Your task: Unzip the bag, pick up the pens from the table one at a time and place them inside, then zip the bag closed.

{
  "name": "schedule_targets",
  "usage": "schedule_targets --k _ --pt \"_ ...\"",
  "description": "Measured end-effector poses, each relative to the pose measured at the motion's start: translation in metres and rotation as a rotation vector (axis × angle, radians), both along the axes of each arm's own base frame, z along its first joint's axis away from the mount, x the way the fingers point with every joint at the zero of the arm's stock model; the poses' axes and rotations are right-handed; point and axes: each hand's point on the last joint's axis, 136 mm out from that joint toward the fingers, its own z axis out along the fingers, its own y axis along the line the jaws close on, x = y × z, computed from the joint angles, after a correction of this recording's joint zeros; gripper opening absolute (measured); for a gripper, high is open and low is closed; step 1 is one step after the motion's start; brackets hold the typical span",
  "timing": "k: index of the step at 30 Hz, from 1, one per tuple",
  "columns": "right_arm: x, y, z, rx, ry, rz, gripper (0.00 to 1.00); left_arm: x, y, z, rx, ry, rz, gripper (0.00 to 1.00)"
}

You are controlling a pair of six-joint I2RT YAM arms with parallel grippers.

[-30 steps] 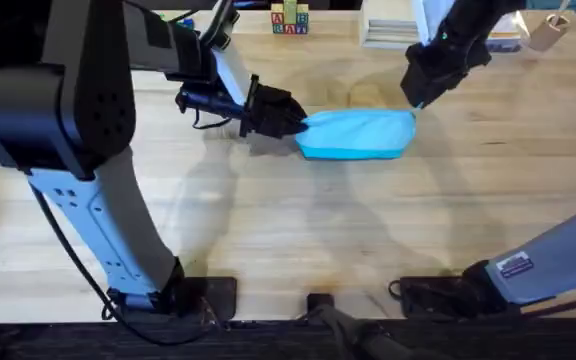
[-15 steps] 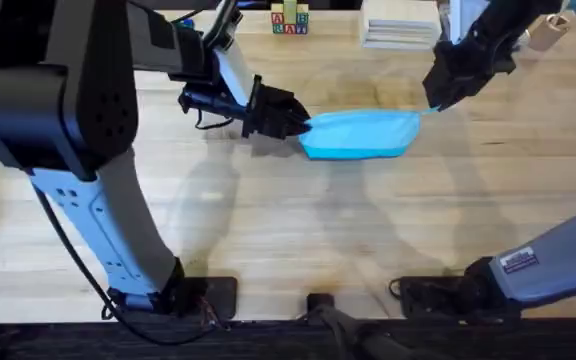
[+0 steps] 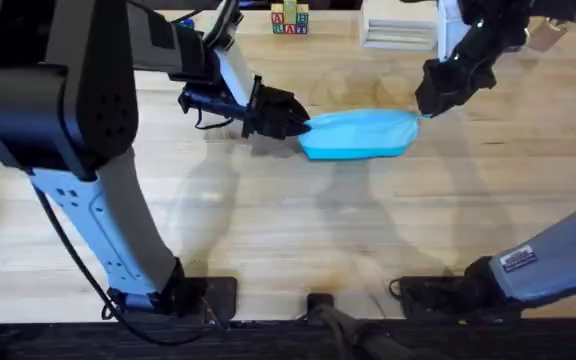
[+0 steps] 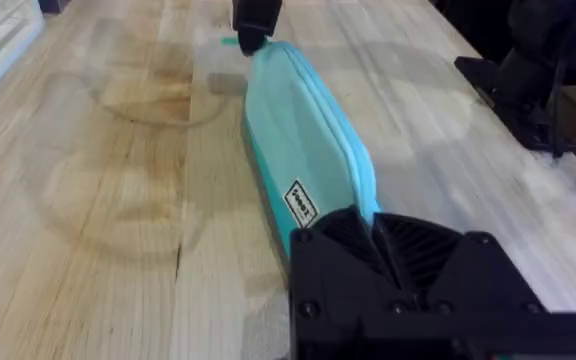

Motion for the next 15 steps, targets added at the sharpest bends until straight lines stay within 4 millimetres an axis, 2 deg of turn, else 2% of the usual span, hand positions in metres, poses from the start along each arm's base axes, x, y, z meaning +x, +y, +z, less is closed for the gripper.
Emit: schedule_targets --k 2,3,8,10,15 --pt "0.002 -0.001 -0.007 -0.002 -0.013 0.000 0.033 0.000 0.000 0.000 0.000 0.000 0.000 0.042" --pt "0.001 -0.001 -0.017 -0.003 -0.018 0.010 0.033 0.000 0.000 0.000 0.000 -0.002 0.000 0.042" --pt "-0.001 -0.007 -0.023 -0.001 -0.015 0.007 0.032 0.000 0.000 0.000 -0.001 -0.002 0.000 0.042" --pt "0.001 -0.020 -0.023 -0.026 -0.025 -0.012 0.032 0.000 0.001 -0.001 0.004 0.001 0.001 0.042" --pt "-0.005 -0.069 -0.022 -0.105 -0.020 -0.111 0.031 0.002 0.005 -0.002 0.012 0.005 0.012 0.042"
